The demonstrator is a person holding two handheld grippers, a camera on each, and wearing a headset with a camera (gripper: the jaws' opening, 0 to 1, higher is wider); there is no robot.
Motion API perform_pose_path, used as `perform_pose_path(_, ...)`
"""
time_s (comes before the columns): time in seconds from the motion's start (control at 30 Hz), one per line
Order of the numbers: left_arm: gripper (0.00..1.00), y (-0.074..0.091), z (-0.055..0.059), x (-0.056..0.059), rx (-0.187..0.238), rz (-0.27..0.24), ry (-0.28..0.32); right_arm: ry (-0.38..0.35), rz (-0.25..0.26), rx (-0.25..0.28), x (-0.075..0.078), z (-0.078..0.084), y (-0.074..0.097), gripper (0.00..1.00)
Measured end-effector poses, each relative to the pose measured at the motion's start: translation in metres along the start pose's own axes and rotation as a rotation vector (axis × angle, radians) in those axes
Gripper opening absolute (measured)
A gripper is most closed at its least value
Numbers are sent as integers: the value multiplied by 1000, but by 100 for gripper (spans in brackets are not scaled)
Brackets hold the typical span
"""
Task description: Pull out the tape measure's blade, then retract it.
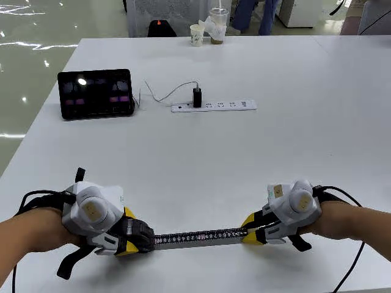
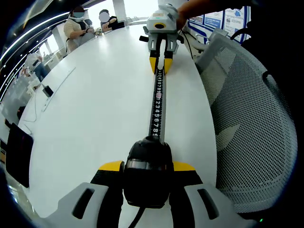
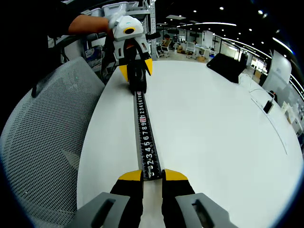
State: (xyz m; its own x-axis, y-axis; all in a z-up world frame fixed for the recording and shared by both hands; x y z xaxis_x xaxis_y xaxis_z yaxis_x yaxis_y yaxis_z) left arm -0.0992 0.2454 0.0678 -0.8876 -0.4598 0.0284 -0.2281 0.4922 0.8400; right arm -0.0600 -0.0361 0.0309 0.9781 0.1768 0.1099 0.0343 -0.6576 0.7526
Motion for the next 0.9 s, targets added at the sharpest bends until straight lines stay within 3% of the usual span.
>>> perform_pose_path(0.9, 31, 0, -1, 1, -1, -1, 0, -16, 12, -20, -1, 15, 20, 11)
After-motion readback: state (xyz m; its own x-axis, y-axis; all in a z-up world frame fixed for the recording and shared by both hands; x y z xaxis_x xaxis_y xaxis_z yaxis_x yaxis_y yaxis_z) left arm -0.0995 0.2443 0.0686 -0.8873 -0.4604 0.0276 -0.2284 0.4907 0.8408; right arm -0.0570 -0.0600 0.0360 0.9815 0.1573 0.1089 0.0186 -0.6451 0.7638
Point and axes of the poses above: the centre of the closed fingertips' face, and the gripper's own axes: y roughly backward along the fingers, x roughly to its right, z roughly out of its underside, the point moved 6 cm from there along y, roughly backward along the fingers, and after that the axes turned 13 degrees about y, right-handed, at the moved point
